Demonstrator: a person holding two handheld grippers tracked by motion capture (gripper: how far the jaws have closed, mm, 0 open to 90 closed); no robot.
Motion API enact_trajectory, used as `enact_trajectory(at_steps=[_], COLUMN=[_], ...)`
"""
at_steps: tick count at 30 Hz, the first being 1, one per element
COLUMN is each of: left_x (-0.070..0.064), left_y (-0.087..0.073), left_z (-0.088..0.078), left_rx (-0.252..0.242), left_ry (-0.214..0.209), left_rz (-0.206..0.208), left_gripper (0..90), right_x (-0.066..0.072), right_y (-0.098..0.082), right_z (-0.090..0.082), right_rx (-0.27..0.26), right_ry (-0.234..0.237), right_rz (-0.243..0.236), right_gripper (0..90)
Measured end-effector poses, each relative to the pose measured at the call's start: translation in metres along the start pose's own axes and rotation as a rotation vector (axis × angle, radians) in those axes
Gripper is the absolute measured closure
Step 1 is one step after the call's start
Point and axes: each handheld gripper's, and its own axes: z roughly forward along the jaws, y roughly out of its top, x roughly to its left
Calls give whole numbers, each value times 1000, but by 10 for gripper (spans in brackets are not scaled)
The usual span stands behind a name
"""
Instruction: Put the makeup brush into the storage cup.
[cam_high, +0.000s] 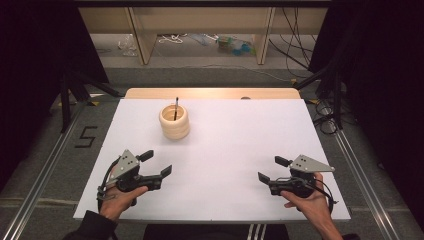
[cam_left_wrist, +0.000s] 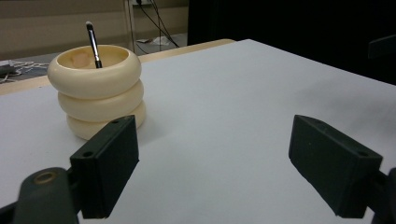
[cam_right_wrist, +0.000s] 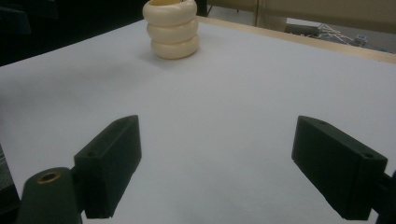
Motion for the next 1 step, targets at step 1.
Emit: enact_trajectory(at_steps=[1], left_x=[0], left_y=[0], left_z=[0], left_rx=[0], left_ry=[0], left_rz=[0], left_gripper=[159], right_x=[0], right_y=[0], right_z=[-1], right_rx=[6], right_ry=[-6], right_rz=[-2], right_gripper=[165])
